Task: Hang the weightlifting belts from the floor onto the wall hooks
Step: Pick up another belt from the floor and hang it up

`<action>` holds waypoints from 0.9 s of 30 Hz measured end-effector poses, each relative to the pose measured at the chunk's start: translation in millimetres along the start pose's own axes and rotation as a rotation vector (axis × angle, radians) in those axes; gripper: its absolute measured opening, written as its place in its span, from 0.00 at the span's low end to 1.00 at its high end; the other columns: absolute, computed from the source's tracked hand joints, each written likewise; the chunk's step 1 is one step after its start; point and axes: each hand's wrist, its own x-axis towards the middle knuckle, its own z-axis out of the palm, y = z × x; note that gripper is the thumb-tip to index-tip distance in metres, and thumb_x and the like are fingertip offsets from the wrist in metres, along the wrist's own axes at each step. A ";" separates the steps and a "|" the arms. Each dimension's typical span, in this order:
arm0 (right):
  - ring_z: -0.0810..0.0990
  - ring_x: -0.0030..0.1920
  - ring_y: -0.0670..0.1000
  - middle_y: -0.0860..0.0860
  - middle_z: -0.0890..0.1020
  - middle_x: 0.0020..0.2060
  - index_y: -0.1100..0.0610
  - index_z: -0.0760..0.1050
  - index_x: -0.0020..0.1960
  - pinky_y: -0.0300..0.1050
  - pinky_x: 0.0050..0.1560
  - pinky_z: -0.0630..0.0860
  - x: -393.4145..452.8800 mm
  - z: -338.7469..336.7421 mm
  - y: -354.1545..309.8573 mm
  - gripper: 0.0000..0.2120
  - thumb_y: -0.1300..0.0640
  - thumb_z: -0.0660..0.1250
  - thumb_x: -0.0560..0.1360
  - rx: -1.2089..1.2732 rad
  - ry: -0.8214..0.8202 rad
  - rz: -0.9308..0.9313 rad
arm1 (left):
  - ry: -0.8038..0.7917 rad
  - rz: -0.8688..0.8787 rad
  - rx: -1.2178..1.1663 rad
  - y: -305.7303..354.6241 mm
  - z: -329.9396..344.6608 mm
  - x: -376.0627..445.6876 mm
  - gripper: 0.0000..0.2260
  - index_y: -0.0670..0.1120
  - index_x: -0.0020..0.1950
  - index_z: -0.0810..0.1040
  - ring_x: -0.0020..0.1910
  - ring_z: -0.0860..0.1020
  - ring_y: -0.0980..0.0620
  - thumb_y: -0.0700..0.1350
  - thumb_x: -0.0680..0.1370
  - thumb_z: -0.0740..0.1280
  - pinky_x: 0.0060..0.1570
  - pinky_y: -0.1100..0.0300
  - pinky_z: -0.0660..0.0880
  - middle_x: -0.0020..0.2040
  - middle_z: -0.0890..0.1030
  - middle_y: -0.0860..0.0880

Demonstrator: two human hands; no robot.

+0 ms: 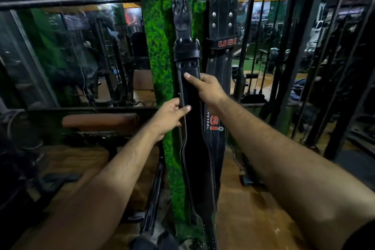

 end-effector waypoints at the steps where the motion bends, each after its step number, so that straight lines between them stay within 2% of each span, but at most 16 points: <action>1: 0.84 0.39 0.49 0.53 0.85 0.41 0.59 0.81 0.48 0.43 0.43 0.81 3.3 -1.0 -2.5 0.03 0.61 0.70 0.79 -0.001 0.007 -0.021 | 0.003 0.030 0.001 6.3 -1.0 4.7 0.03 0.51 0.52 0.77 0.40 0.81 0.59 0.44 0.83 0.64 0.35 0.62 0.75 0.43 0.83 0.56; 3: 0.84 0.41 0.48 0.53 0.85 0.43 0.61 0.81 0.53 0.44 0.47 0.81 11.0 -6.5 -8.5 0.05 0.64 0.69 0.78 -0.046 -0.017 -0.043 | -0.019 0.049 0.002 14.6 -4.8 15.0 0.04 0.49 0.49 0.77 0.40 0.83 0.55 0.42 0.83 0.64 0.34 0.59 0.78 0.43 0.84 0.52; 5: 0.84 0.43 0.48 0.52 0.86 0.44 0.60 0.81 0.54 0.45 0.50 0.81 13.7 -12.5 -14.3 0.06 0.64 0.70 0.78 -0.132 -0.074 -0.042 | -0.047 0.047 0.032 14.3 -9.1 25.5 0.04 0.47 0.47 0.76 0.41 0.83 0.52 0.42 0.82 0.65 0.37 0.54 0.80 0.41 0.84 0.52; 8: 0.84 0.42 0.45 0.49 0.86 0.42 0.56 0.81 0.47 0.39 0.46 0.79 19.1 -14.9 -24.0 0.02 0.62 0.72 0.78 -0.216 -0.083 -0.084 | -0.029 0.067 0.053 13.8 -10.5 37.9 0.12 0.48 0.39 0.70 0.34 0.78 0.56 0.41 0.82 0.65 0.38 0.51 0.79 0.28 0.77 0.61; 10: 0.81 0.35 0.40 0.43 0.84 0.33 0.53 0.79 0.40 0.34 0.39 0.76 26.1 -9.7 -32.3 0.09 0.60 0.70 0.79 -0.204 -0.012 -0.122 | -0.046 0.092 0.074 18.2 -12.1 44.7 0.13 0.49 0.39 0.68 0.28 0.75 0.62 0.41 0.83 0.64 0.32 0.57 0.76 0.23 0.74 0.62; 12: 0.79 0.30 0.38 0.42 0.81 0.27 0.53 0.78 0.38 0.33 0.34 0.75 39.5 -3.4 -35.7 0.12 0.60 0.69 0.80 -0.187 0.080 -0.163 | -0.044 0.125 0.068 26.6 -17.1 52.6 0.12 0.49 0.40 0.69 0.26 0.72 0.64 0.45 0.83 0.64 0.29 0.63 0.71 0.26 0.74 0.60; 15: 0.80 0.33 0.43 0.45 0.83 0.32 0.57 0.80 0.42 0.37 0.36 0.77 57.3 10.0 -35.6 0.08 0.59 0.70 0.79 -0.147 0.134 -0.216 | 0.029 0.178 -0.032 43.0 -30.7 70.0 0.14 0.44 0.45 0.74 0.38 0.75 0.53 0.55 0.80 0.65 0.39 0.56 0.71 0.39 0.77 0.47; 16: 0.80 0.35 0.44 0.47 0.84 0.34 0.57 0.81 0.43 0.38 0.38 0.77 62.5 14.4 -37.2 0.06 0.60 0.70 0.79 -0.140 0.152 -0.226 | 0.051 0.207 -0.073 49.5 -35.3 77.6 0.15 0.42 0.49 0.76 0.42 0.77 0.50 0.54 0.80 0.64 0.42 0.55 0.73 0.43 0.79 0.45; 18: 0.80 0.35 0.44 0.47 0.83 0.34 0.56 0.80 0.42 0.39 0.39 0.77 72.5 19.4 -45.2 0.07 0.59 0.70 0.79 -0.135 0.186 -0.248 | 0.074 0.246 -0.158 59.9 -39.2 89.8 0.15 0.37 0.54 0.76 0.45 0.79 0.48 0.50 0.82 0.64 0.46 0.54 0.76 0.46 0.81 0.43; 21: 0.80 0.37 0.47 0.48 0.82 0.34 0.55 0.78 0.41 0.43 0.41 0.77 90.5 24.2 -62.1 0.09 0.59 0.70 0.79 -0.097 0.234 -0.307 | 0.127 0.279 -0.235 58.8 -38.0 109.7 0.19 0.32 0.53 0.73 0.47 0.78 0.46 0.50 0.80 0.66 0.50 0.48 0.75 0.48 0.80 0.41; 24: 0.80 0.41 0.54 0.54 0.83 0.37 0.55 0.80 0.42 0.49 0.45 0.77 106.4 26.4 -75.0 0.06 0.58 0.70 0.79 0.027 0.295 -0.390 | 0.160 0.220 -0.289 36.4 -23.2 110.9 0.28 0.39 0.62 0.76 0.61 0.80 0.48 0.61 0.75 0.70 0.65 0.47 0.75 0.61 0.82 0.44; 25: 0.79 0.41 0.54 0.55 0.82 0.38 0.55 0.80 0.43 0.50 0.45 0.76 110.3 27.3 -75.9 0.06 0.57 0.70 0.79 0.050 0.305 -0.405 | 0.166 0.206 -0.295 26.1 -20.1 111.9 0.31 0.42 0.62 0.77 0.62 0.80 0.48 0.65 0.72 0.71 0.65 0.46 0.76 0.61 0.83 0.43; 27: 0.79 0.38 0.53 0.53 0.82 0.35 0.55 0.81 0.42 0.49 0.42 0.76 117.0 29.0 -69.7 0.06 0.56 0.71 0.77 0.048 0.333 -0.411 | 0.186 0.219 -0.248 8.4 -18.4 114.5 0.34 0.40 0.55 0.78 0.51 0.81 0.48 0.70 0.68 0.71 0.55 0.45 0.78 0.52 0.84 0.42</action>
